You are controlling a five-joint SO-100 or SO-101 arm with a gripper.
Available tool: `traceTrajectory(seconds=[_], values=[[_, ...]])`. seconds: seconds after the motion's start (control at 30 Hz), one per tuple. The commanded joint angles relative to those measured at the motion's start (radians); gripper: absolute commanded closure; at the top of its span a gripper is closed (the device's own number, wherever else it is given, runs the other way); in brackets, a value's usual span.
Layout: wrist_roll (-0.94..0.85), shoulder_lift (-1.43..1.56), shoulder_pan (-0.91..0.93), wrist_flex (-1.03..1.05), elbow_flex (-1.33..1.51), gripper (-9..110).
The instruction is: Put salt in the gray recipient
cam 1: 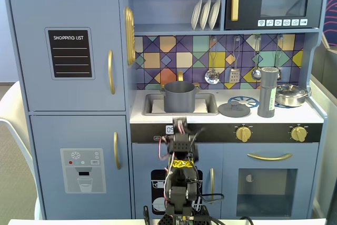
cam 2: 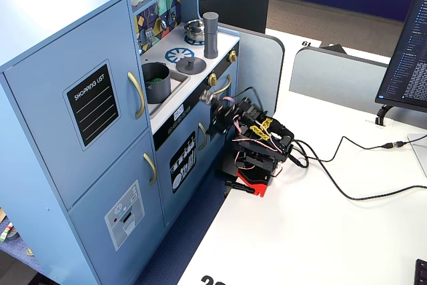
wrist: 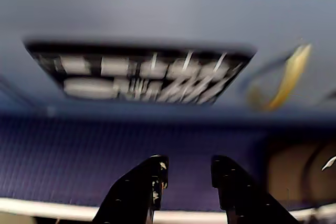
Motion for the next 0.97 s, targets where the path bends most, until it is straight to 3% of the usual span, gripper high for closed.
traceTrajectory(seconds=[0.0, 0.2, 0.27, 0.47, 0.93], values=[[0.015, 0.037, -0.048, -0.106, 0.167, 100], [0.023, 0.054, -0.061, 0.095, 0.192, 98], [0.156, 0.054, -0.066, 0.08, 0.192, 97], [0.054, 0.054, -0.067, 0.094, 0.192, 97], [0.057, 0.054, -0.077, 0.094, 0.192, 97]])
